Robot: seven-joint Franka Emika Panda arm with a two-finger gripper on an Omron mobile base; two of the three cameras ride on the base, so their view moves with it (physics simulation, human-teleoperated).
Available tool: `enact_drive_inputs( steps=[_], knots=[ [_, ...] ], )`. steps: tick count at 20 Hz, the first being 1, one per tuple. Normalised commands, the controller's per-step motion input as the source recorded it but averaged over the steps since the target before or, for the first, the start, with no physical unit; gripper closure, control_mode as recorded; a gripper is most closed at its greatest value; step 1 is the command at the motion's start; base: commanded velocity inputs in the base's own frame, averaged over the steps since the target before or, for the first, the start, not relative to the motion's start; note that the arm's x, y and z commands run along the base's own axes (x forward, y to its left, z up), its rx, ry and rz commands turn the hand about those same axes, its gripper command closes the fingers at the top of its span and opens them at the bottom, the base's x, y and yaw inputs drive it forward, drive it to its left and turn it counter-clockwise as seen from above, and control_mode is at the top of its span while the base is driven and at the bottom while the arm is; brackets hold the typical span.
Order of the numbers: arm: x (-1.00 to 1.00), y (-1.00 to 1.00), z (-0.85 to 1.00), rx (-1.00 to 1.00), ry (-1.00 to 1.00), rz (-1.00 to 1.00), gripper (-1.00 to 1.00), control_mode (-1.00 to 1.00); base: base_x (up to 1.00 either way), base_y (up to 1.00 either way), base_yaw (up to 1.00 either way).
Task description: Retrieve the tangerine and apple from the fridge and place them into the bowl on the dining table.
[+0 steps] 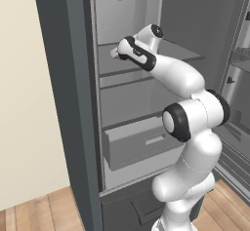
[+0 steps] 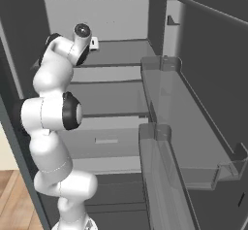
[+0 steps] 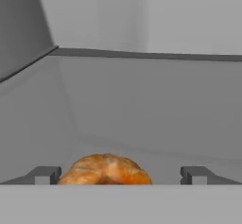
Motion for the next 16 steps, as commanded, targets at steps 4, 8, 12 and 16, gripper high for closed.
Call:
enact_drive_inputs(
  steps=[4,8,12,16],
  knots=[
    [0.04,0.02,-0.23,0.00,0.08,0.00,-1.00,-1.00,0.00,0.00,0.00],
    [0.08,0.02,-0.29,0.00,0.07,0.00,1.00,-1.00,0.00,0.00,0.00],
    [0.15,0.06,-0.09,0.00,0.00,0.00,1.00,-1.00,0.00,0.00,0.00],
    [-0.01,0.00,-0.04,0.00,-0.03,0.00,1.00,-1.00,0.00,0.00,0.00]
  ],
)
